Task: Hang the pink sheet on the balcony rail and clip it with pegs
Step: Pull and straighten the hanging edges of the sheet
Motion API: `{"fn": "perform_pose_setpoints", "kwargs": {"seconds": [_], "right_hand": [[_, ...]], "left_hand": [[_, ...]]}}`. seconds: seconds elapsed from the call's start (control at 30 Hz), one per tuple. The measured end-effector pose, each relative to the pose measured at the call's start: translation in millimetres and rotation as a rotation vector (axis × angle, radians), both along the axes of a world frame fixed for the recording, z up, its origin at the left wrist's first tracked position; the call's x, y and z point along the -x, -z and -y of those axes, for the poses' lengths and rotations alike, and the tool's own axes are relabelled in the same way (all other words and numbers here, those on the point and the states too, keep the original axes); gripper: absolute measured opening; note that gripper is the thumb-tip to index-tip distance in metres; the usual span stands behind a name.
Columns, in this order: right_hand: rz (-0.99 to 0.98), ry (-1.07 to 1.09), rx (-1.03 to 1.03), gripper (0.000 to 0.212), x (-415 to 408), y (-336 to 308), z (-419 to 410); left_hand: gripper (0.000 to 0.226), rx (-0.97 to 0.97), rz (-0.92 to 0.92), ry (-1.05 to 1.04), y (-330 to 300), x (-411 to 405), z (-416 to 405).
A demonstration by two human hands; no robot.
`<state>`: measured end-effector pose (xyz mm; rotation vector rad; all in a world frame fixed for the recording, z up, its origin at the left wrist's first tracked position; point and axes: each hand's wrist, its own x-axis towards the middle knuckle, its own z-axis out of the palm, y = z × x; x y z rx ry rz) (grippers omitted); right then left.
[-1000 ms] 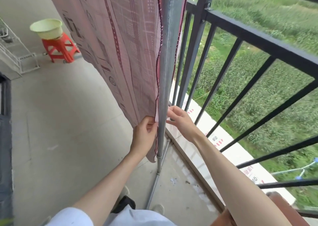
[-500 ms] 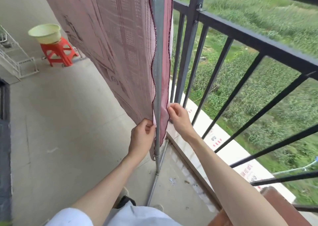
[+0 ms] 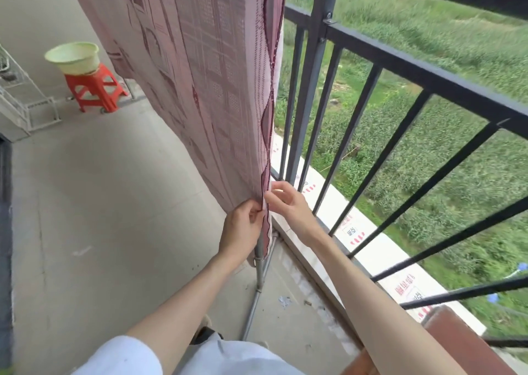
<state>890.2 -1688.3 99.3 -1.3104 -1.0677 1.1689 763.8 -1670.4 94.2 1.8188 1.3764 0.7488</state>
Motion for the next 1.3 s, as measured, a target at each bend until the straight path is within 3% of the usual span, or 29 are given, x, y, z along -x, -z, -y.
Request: {"fn": "perform_pose_setpoints", "kwargs": {"seconds": [0.07, 0.33, 0.63, 0.87, 1.07, 1.3], "right_hand": [[0.034, 0.013, 0.006, 0.014, 3.1, 0.7, -3.5], [0.08, 0.018, 0.008, 0.016, 9.1, 4.8, -21.2], [0.276, -0.007, -0.013, 0.023, 8.3, 14.8, -30.5], [0.395, -0.062, 0.096, 0.038, 29.5, 31.8, -69.2], [0.583, 0.072, 0.075, 0.009, 53.3, 28.8, -99.2], [0.654, 0.206, 0.068, 0.037, 36.8, 22.5, -87.9]], "left_hand": [[0.007, 0.0, -0.008, 0.012, -0.1, 4.3, -5.3], [0.005, 0.034, 0.086, -0.007, -6.3, 15.8, -17.1], [0.011, 0.06, 0.081, 0.012, -6.7, 18.7, -25.7], [0.004, 0.062, 0.128, -0.03, -1.2, 43.5, -67.9], [0.005, 0.068, 0.109, 0.007, -1.2, 55.7, -89.5], [0.015, -0.008, 0.029, 0.029, 2.2, 59.6, -88.4]]}}
